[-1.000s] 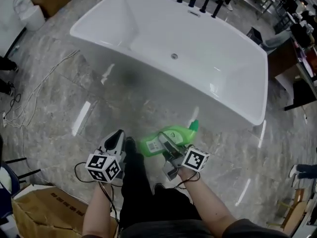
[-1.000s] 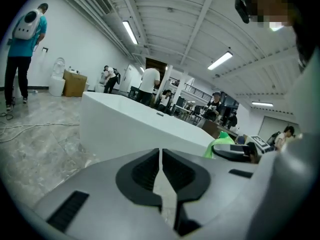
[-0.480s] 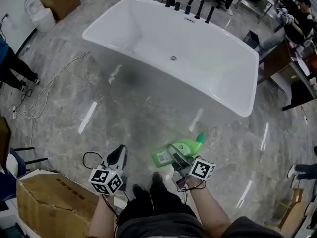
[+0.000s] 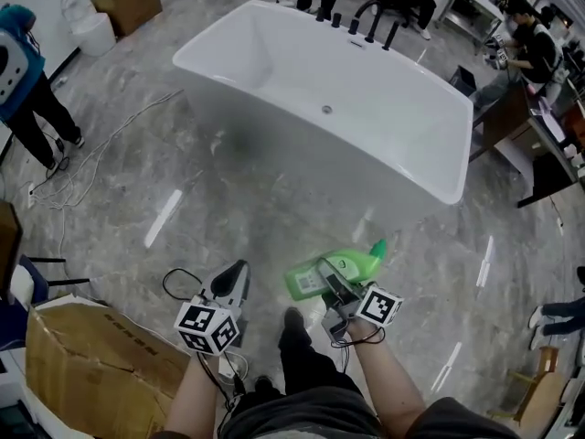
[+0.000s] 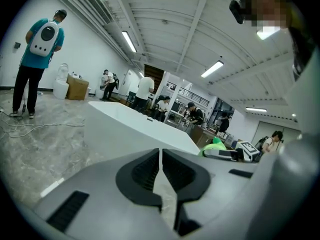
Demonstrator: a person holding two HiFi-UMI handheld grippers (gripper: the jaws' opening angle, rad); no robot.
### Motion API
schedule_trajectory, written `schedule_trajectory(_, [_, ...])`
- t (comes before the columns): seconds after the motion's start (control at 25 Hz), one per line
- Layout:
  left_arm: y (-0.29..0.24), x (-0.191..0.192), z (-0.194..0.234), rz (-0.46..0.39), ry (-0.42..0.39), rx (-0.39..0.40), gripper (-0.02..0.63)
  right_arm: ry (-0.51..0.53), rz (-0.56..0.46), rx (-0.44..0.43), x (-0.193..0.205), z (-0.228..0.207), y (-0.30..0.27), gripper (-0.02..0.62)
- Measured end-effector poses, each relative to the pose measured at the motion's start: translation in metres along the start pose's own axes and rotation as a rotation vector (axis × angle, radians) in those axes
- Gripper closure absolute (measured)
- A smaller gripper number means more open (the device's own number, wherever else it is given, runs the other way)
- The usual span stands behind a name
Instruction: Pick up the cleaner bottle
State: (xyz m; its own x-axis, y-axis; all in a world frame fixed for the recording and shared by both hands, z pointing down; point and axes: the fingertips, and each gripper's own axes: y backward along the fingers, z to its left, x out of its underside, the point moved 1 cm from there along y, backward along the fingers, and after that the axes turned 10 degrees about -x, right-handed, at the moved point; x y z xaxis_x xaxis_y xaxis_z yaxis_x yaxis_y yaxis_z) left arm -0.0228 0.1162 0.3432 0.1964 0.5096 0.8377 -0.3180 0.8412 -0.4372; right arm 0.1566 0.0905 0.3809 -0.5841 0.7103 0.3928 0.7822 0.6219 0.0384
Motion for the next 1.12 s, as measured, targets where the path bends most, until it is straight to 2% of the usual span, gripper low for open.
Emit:
schedule_trajectory(0.16, [0.048,0.018,0.004,-0.007,0.012,0.001,0.577,0.016,-0.005,-0.005,0.033,0.031,0.011,0.402])
schedule_trajectory(0.44, [0.135,0.043,0.006,-0.041,0.024,-0.018,0.577,0.048,0.074,-0.013,0.103,0.072,0.033,0.402])
schedule_trajectory(0.64, [0.186,0.064,0.005,-0.037,0.017,-0.027,0.577,-0.03,0.015,-0.064,0.147,0.107,0.052,0.402])
schedule_trajectory(0.84, [0.229,0.084,-0.002,-0.037,0.019,-0.015,0.577,-0.062,0.011,-0.069,0.189,0.127,0.075,0.402])
schedule_trajectory(1.12, [0.264,0.109,-0.02,-0.022,-0.009,0.017,0.577,-0.073,-0.029,-0.094,0.216,0.151,0.106,0.402])
